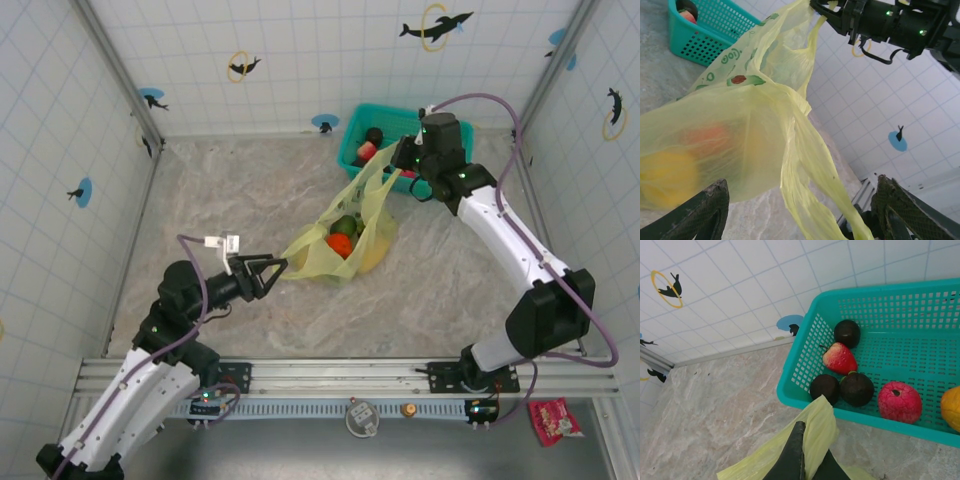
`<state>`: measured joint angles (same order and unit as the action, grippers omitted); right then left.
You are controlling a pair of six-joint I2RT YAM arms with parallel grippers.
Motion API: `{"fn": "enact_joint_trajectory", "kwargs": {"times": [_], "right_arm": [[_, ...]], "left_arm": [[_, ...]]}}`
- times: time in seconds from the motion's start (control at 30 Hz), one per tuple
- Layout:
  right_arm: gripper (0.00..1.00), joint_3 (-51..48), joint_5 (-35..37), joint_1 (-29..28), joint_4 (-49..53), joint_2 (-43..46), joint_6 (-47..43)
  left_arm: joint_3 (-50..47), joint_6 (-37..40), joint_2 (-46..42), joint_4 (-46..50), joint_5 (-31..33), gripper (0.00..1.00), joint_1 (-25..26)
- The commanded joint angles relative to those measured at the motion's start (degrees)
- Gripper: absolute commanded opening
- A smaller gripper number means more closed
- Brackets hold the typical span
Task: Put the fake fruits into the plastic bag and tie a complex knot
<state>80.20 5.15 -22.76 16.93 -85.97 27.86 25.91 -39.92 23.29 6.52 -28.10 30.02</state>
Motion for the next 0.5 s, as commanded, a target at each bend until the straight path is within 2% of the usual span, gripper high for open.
{"fn": "enact_joint_trajectory", "kwargs": {"times": [0.0, 0.27, 0.47], "right_arm": [[0.00, 2.33, -0.72, 0.26, -2.91, -0.45, 0.90], [0.00, 1.26, -0.75, 0.52, -2.92, 0.36, 0.55], [0.00, 0.65, -1.10, 0.70, -3.54, 0.63, 0.63]], "left_arm": [[-0.84, -3.61, -0.79, -4.40, -2.83, 0.74, 0.30], [-1.39, -5.91, -1.63, -5.48, -9.55, 0.63, 0.26], [-3.64, -7.36, -4.08, -5.07, -9.79, 0.61, 0.24]]}}
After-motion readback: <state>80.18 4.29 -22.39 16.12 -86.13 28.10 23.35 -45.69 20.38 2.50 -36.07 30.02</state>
